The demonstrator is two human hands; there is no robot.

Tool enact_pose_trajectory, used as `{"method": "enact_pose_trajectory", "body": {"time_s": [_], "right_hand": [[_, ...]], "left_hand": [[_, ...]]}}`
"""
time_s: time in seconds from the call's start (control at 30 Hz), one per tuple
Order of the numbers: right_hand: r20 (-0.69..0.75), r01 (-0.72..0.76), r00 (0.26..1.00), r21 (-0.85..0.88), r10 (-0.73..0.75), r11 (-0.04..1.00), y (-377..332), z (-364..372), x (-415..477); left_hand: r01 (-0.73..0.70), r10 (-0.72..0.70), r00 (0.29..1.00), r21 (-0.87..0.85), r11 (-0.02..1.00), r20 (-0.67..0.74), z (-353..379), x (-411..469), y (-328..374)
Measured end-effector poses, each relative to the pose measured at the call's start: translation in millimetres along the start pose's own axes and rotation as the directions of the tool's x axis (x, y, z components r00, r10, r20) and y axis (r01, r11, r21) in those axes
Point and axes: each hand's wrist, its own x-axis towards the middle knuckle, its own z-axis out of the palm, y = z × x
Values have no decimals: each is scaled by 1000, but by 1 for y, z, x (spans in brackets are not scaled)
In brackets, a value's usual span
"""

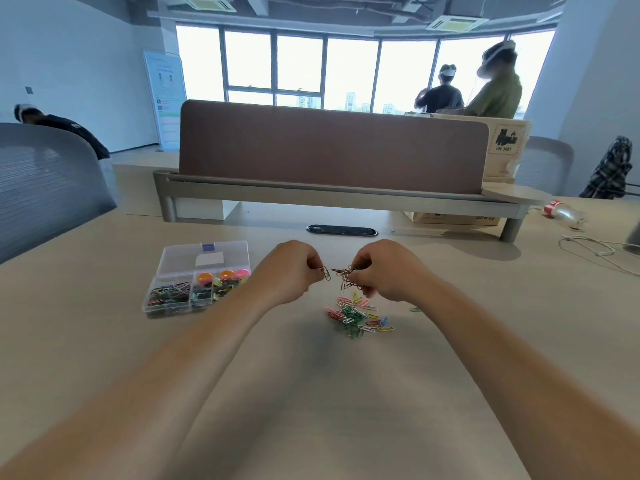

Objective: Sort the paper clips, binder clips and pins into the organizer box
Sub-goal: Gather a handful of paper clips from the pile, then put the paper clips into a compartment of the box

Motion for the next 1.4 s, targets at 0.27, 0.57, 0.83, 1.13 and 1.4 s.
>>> {"method": "enact_pose_trajectory", "body": {"time_s": [0.27, 0.57, 0.83, 1.13, 1.4], "right_hand": [[-5, 119, 993, 36, -119, 992, -59, 3, 31], [25, 238, 970, 101, -241, 966, -141, 37, 83], [77, 324, 938, 145, -337, 935, -194, 78, 124], [126, 333, 926, 166, -355, 928, -216, 117, 156], [173, 313, 926, 137, -334, 940, -219, 136, 167]], "left_hand": [[66, -62, 994, 36, 997, -91, -54, -12, -41], [192, -166, 969, 140, 971, -181, -117, -26, -112], [270, -238, 954, 185, 945, -182, -140, -28, -172], [334, -313, 940, 168, 928, -136, -135, -18, -220], [324, -311, 945, 152, 934, -104, -126, -12, -233]]}}
